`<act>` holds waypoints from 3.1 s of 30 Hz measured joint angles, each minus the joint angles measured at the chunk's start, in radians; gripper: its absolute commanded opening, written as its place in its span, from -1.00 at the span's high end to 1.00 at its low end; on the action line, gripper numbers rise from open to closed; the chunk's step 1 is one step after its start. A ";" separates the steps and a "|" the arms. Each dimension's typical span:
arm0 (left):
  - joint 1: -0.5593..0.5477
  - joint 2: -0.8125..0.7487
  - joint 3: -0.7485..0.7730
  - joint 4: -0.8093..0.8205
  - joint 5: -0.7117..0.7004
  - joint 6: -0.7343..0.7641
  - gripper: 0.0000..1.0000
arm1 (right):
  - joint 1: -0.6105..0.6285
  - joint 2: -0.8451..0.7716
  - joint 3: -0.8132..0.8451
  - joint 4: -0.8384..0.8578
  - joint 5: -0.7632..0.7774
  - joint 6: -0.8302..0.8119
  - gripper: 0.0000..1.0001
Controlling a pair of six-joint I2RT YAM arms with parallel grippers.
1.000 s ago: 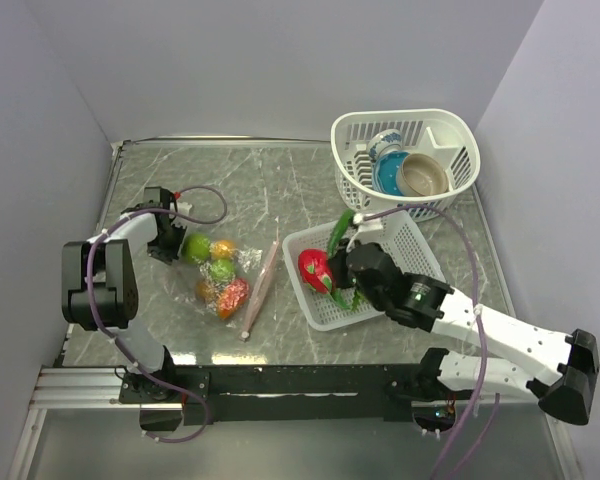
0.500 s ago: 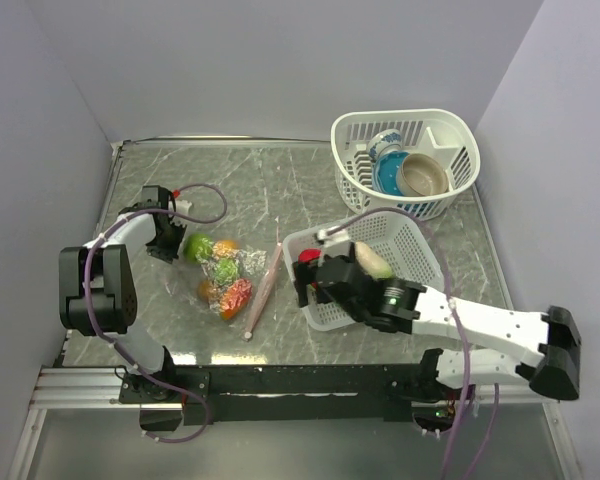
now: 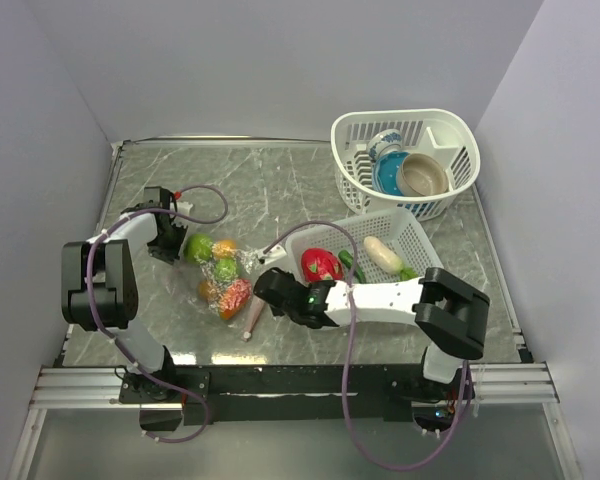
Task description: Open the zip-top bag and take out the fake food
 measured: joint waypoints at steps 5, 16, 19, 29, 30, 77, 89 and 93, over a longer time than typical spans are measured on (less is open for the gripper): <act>0.000 0.000 0.000 0.006 0.000 0.000 0.98 | 0.000 0.049 0.040 0.046 0.004 -0.001 0.35; -0.014 -0.008 0.000 0.001 0.000 0.000 0.98 | -0.002 0.201 0.148 0.112 -0.021 -0.019 -0.42; -0.027 -0.018 0.000 0.001 0.000 0.000 0.99 | -0.002 0.198 0.137 0.186 -0.071 -0.034 -0.96; -0.041 -0.018 0.000 0.001 0.000 -0.004 0.98 | -0.002 0.194 0.093 0.370 -0.234 -0.102 -1.00; -0.042 -0.018 0.000 0.001 0.000 -0.004 0.99 | -0.002 0.197 0.093 0.387 -0.259 -0.110 -1.00; 0.042 -0.030 -0.073 0.056 -0.046 -0.024 0.98 | 0.090 -0.097 -0.109 0.313 -0.148 -0.193 0.59; 0.056 -0.028 -0.064 0.047 -0.042 -0.018 0.99 | 0.074 -0.517 -0.221 0.063 0.166 -0.055 0.78; 0.060 -0.028 -0.044 0.003 -0.004 -0.020 0.98 | -0.026 -0.636 -0.253 -0.066 0.283 0.097 0.39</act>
